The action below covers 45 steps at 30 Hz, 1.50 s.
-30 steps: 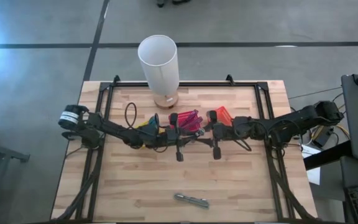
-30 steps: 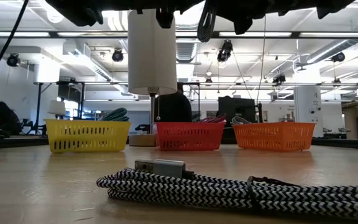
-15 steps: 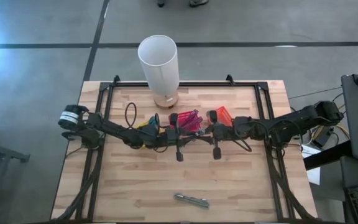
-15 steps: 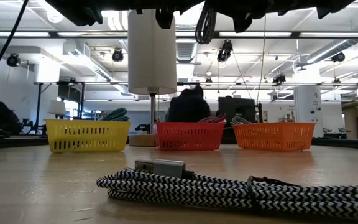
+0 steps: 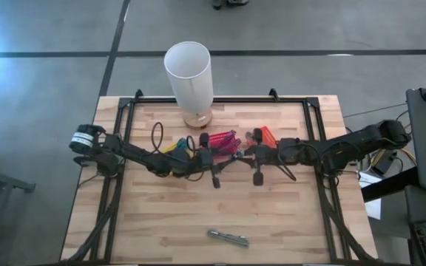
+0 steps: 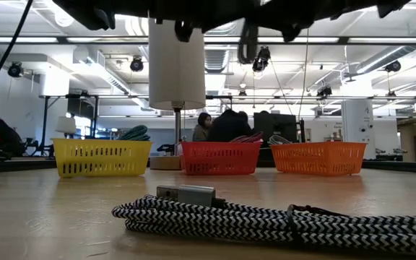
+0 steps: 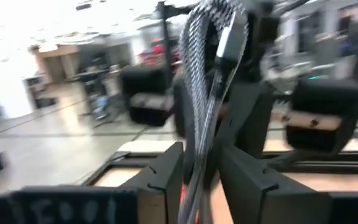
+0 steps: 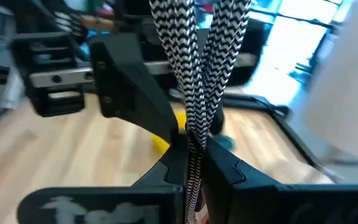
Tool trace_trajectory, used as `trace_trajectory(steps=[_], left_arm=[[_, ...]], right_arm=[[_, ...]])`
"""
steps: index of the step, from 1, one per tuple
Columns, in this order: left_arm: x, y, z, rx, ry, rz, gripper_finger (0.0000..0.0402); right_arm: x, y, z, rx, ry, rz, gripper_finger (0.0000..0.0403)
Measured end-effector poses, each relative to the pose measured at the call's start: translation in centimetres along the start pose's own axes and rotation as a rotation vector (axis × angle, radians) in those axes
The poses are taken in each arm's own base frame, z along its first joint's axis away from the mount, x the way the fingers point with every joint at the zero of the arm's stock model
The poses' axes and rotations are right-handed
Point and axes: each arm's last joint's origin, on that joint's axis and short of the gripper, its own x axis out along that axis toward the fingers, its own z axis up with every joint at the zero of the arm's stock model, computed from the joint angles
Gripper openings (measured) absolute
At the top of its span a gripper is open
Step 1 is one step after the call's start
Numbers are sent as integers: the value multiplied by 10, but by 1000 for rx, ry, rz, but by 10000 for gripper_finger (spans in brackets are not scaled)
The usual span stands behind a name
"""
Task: Pick & Place USB Port
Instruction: Put the top black and white charger cable into the orange bin
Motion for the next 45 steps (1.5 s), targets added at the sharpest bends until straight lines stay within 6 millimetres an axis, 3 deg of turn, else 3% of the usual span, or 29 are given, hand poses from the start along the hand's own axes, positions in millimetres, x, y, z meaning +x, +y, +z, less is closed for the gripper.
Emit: trace_trajectory(steps=[5,9,14,18,25,34,40,45], left_arm=[[-1,4,-5,30,82,147,132],[-2,4,-11,4,137,160,135],[-3,3,-19,-51,207,160,133],[-4,3,-22,-86,236,163,133],[-5,3,-23,-91,244,163,133],[-5,3,-23,-91,244,163,133],[-5,3,-23,-82,249,161,133],[-5,3,-24,-82,249,159,133]], right_arm=[[-26,-9,6,54,71,-71,22],[-53,-16,5,120,160,-143,22],[-78,-26,-13,190,345,-390,23],[-87,-34,-27,241,466,-537,23],[-76,-53,-40,298,552,-658,24],[-46,-80,-77,411,810,-649,24],[-33,-81,-95,495,938,-509,24],[-28,-80,-103,490,983,-512,24]])
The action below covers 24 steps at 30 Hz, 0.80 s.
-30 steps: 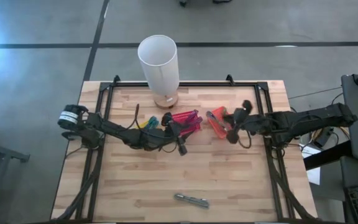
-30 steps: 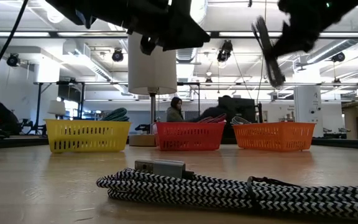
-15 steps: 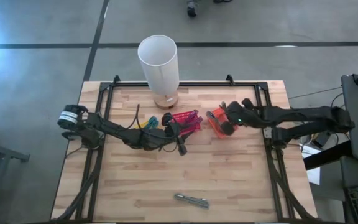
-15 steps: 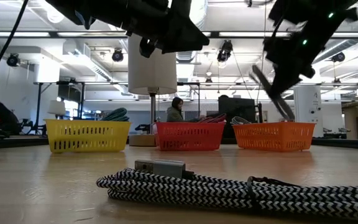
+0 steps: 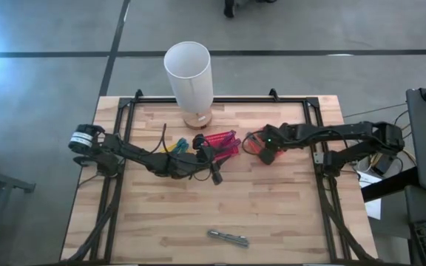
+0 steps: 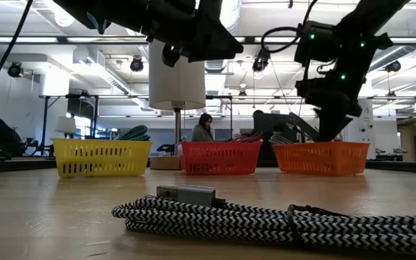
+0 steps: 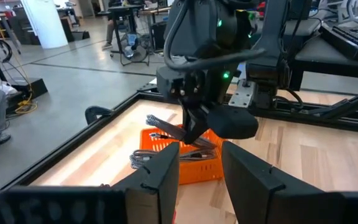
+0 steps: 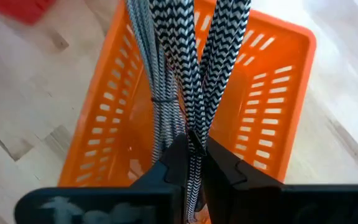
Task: Pick & Place USB Port
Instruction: Put the top black and white charger cable into the orange bin, then put the black and white charger cable into the orange bin
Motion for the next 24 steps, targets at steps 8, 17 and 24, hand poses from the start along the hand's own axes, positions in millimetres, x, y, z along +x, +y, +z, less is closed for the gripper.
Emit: trace_trajectory(steps=[8,17,24], left_arm=[[0,0,0,1,1,-4,133],[0,0,0,1,1,-5,133],[0,0,0,2,2,-5,133]], right_arm=[[9,3,0,-14,23,-11,26],[8,2,1,-21,12,-23,74],[0,4,10,-12,-27,-14,105]])
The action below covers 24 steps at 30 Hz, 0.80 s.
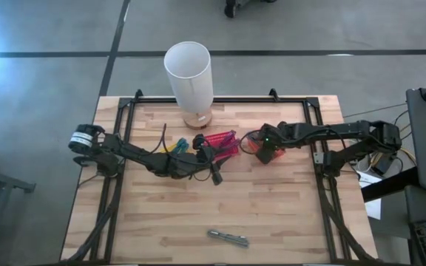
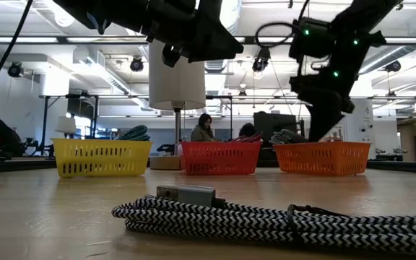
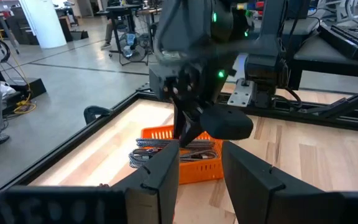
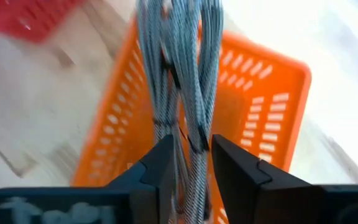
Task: Pick & Place USB Port
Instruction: Put the black and white charger cable into the orange bin
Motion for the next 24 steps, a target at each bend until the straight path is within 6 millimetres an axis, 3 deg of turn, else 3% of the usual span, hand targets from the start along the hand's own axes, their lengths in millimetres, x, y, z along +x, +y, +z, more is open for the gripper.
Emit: trace_trajectory(steps=[7,18,24], left_arm=[[0,-2,-3,9,29,-66,133],[-7,-19,-8,-58,130,-692,133],[-14,-28,-22,-101,292,-747,133]], right_arm=[[-18,13,16,-47,-75,50,120],[-30,33,16,-170,-116,104,122],[-30,33,16,-169,-119,106,119]])
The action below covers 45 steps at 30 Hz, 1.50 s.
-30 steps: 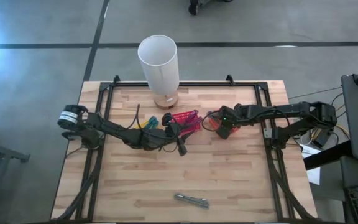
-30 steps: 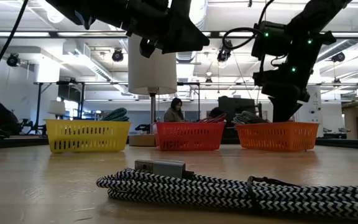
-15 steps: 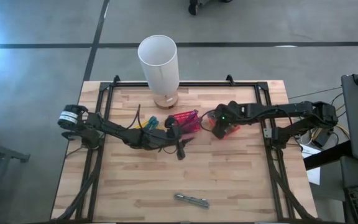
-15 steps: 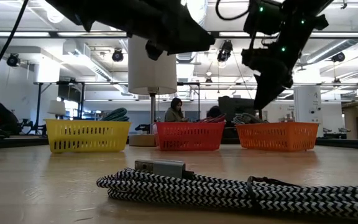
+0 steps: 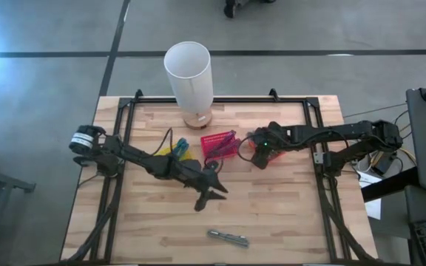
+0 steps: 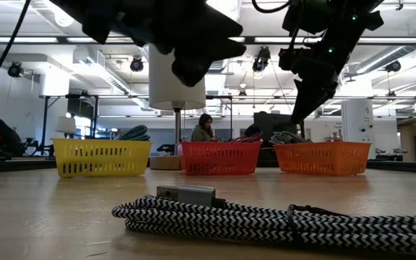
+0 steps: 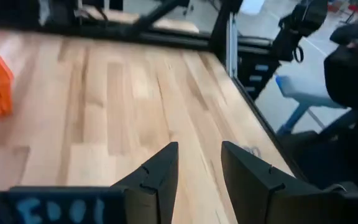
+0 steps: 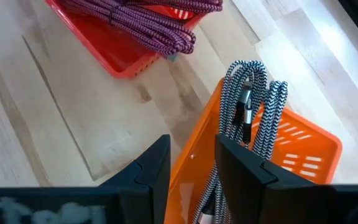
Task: Pick & Place USB Port
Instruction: Put the black and white charger cable into the orange bin
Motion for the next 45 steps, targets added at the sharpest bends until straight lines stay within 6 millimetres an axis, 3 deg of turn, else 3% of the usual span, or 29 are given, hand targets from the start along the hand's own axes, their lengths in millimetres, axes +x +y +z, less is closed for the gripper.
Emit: trace_trajectory(steps=[10,20,27,35,45], left_arm=[[4,-34,-10,42,35,-40,133],[8,-54,-19,25,21,-1,131],[42,-74,-48,43,0,-76,131],[91,-79,-69,8,111,-67,131],[99,-78,-94,-71,377,-78,131]], right_arm=[[0,1,2,6,-22,8,130],[1,2,1,6,-32,14,118],[2,14,-10,-47,-12,35,120],[-4,31,-17,-113,-18,79,132],[-6,40,-23,-152,-15,101,133]])
